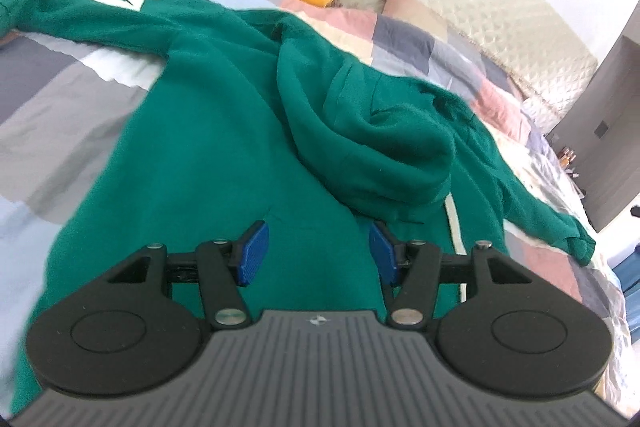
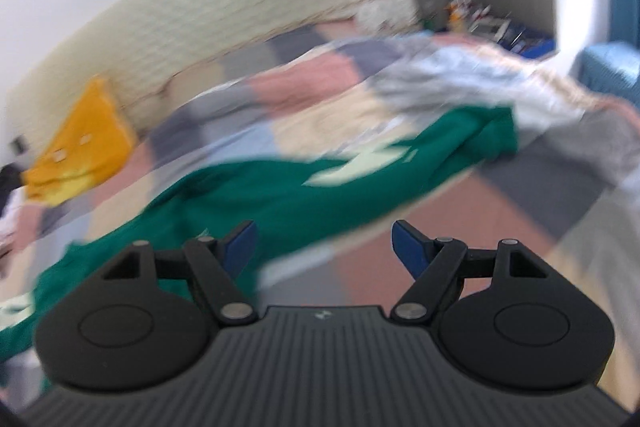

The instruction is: Fold large clothes

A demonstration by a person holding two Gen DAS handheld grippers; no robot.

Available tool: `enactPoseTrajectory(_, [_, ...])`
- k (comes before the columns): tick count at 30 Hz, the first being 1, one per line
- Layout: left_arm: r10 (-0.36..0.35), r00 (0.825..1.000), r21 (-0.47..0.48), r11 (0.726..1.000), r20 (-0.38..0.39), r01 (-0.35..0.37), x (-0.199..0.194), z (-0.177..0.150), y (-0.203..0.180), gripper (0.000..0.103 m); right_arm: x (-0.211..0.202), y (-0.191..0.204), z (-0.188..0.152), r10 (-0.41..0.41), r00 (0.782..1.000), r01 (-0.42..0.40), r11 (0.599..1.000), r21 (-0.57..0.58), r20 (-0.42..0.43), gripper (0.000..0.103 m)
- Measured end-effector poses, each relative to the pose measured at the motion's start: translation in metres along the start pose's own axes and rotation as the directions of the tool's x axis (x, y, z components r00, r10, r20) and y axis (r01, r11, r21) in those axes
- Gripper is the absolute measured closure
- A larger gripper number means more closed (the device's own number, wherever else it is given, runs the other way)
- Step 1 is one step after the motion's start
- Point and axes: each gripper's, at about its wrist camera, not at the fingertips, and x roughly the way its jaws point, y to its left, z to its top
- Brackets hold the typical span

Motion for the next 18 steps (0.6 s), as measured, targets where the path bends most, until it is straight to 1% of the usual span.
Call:
enactPoseTrajectory(2, [-0.008,1.000,0.008,1.000,0.009,0.008,-0.011,0.002,0.000,0.041,-0.019,0.006,-0.025,0.048,0.998,-0.047,0.999,0.014,-0.042,0.027])
enactPoseTrajectory(4, [-0.036,0.999,0.040,0.999,0.013,0.035,-0.022,0.010,0.001,0.041,-0.034,0.008,-0.050,0.118,0.989,-0.114,0.992,0.049,-0.094,0.027])
enactPoseTrajectory(6, [-0.029,0.999,0.043,0.999,0.014,0.029,-0.032,0.021,0.005,0.041,-0.043,0.005,-0.072,0.165,0.973,-0.153,0.985,0.086,-0.162,0.027])
enactPoseTrajectory(8, [-0.062,0.998,0.037,0.997,-0.001,0.062,-0.045,0.035,0.012,0.041,-0.049,0.003,-0.088,0.198,0.956,-0.179,0.978,0.103,-0.217,0.027])
enactPoseTrajectory(9, [-0.072,0.997,0.051,0.996,-0.002,0.072,-0.052,0.041,0.017,0.041,-0.052,0.001,-0.096,0.208,0.948,-0.187,0.977,0.107,-0.240,0.027])
enactPoseTrajectory(10, [-0.062,0.998,0.071,0.996,0.002,0.062,-0.059,0.046,0.023,0.041,-0.053,0.000,-0.103,0.213,0.944,-0.190,0.975,0.112,-0.253,0.027])
enactPoseTrajectory(12, [-0.018,1.000,0.107,0.994,-0.007,0.019,-0.073,0.057,0.041,0.041,-0.051,-0.005,-0.118,0.232,0.928,-0.202,0.971,0.129,-0.292,0.027])
enactPoseTrajectory(13, [-0.008,1.000,0.103,0.995,-0.026,0.011,-0.077,0.062,0.054,0.041,-0.051,-0.007,-0.126,0.242,0.919,-0.207,0.968,0.140,-0.311,0.027])
enactPoseTrajectory(15, [-0.010,0.996,0.055,0.998,-0.085,0.014,-0.085,0.069,0.084,0.041,-0.042,-0.011,-0.140,0.247,0.903,-0.203,0.966,0.159,-0.352,0.027])
enactPoseTrajectory(17, [-0.017,0.990,-0.001,1.000,-0.142,0.017,-0.088,0.071,0.114,0.041,-0.033,-0.013,-0.152,0.228,0.892,-0.175,0.970,0.167,-0.390,0.027])
enactPoseTrajectory(18, [-0.032,0.983,-0.041,0.999,-0.178,0.025,-0.087,0.069,0.129,0.041,-0.028,-0.014,-0.156,0.228,0.887,-0.166,0.969,0.185,-0.402,0.027])
